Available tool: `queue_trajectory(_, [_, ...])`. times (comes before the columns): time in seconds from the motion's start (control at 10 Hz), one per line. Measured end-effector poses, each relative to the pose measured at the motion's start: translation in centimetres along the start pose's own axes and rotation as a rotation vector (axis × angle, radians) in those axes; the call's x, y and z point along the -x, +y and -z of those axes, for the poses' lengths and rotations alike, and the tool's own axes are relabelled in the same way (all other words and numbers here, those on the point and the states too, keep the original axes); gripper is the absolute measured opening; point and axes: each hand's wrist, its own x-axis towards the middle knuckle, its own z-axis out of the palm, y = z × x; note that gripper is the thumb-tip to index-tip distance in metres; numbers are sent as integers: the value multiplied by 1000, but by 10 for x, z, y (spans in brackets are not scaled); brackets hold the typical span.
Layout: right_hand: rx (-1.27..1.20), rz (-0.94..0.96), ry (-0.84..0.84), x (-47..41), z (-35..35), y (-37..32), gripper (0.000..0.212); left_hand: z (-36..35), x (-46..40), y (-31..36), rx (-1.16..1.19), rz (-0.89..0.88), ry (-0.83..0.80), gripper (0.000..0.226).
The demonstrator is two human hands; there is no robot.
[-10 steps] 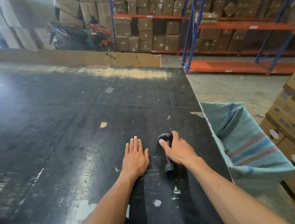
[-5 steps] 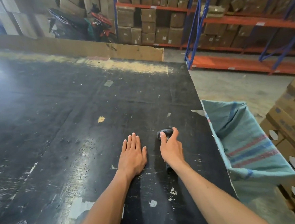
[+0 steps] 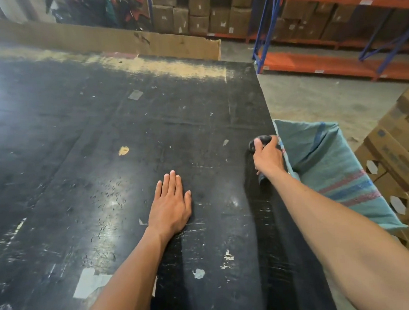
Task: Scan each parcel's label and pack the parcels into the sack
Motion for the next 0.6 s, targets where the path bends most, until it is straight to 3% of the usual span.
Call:
queue_trajectory(0.4, [-55, -37, 16, -40, 1, 5, 61, -2, 3, -5, 7, 15, 20, 66])
queue_trajectory(0.6, [6, -96, 75, -17, 7, 3, 79, -5, 8, -5, 53, 44, 14, 67])
